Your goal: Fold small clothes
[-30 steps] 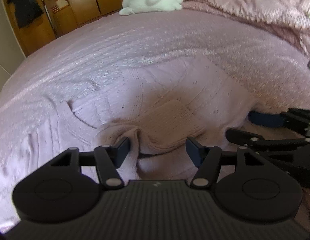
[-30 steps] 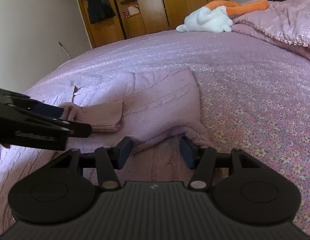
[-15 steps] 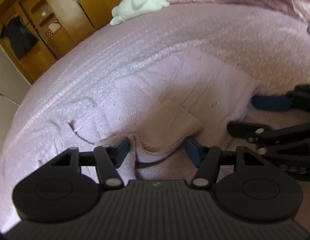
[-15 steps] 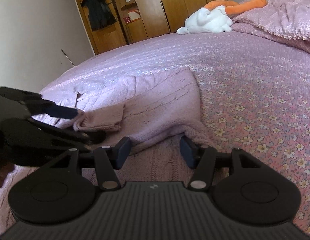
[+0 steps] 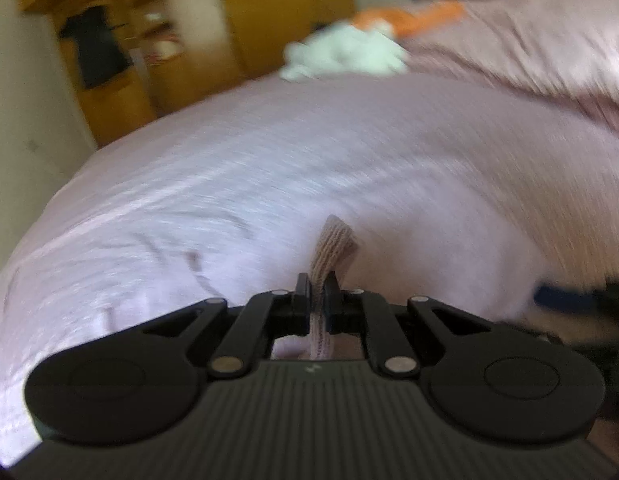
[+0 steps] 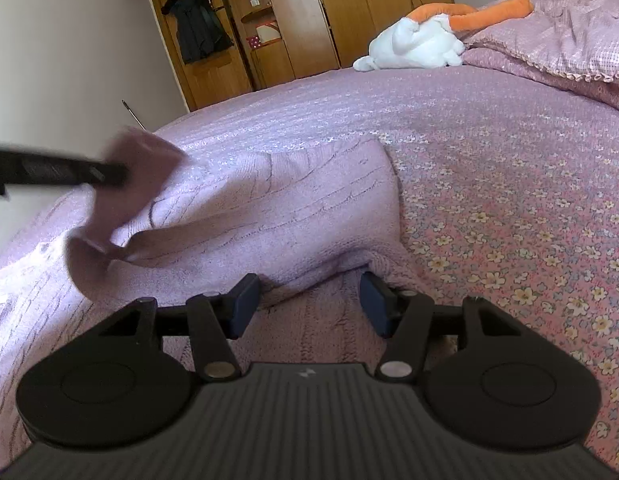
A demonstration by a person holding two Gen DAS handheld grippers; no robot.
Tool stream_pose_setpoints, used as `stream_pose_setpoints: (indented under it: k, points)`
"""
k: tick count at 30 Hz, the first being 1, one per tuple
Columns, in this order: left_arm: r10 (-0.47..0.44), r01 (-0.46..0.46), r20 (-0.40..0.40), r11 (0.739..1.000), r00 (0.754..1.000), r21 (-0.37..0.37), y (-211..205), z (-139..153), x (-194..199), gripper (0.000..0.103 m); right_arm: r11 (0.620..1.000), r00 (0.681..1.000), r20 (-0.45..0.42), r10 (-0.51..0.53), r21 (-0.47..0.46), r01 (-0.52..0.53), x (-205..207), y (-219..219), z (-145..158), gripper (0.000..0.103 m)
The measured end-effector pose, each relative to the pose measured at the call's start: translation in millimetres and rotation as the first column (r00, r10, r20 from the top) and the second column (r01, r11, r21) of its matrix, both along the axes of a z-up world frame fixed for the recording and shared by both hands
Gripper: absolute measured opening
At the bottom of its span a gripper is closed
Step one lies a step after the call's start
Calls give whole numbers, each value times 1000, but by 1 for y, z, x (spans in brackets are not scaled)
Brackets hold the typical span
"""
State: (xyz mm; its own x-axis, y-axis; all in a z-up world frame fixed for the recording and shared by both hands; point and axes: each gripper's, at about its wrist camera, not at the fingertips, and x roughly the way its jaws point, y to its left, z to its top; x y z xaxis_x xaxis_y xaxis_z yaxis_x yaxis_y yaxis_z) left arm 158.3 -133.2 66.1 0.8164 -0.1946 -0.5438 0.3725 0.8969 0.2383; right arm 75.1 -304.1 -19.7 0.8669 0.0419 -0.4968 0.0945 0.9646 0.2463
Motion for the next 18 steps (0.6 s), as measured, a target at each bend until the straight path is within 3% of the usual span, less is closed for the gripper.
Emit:
stream_pose_setpoints:
  k: [4,10,13,18]
  points:
    - [157,-153,39,985,987,-79,48,19,6,8,1000,1000,-3,-1,-15,1,1,2,0,64]
    - [369,-370,-31,919,929,-138,111,7,9,11,999,1000,-8,-2,-40,1,2,5,1,64]
    - [422,-430,-88,896,902,-113,124,-10,1,12,998,1000,-13,-2,-58,1,3,7,1,65]
    - [425,-450,-214,889,880,-86,137,-38,-17,18,998,1000,-22,0,-63,-2,4,7,2,65]
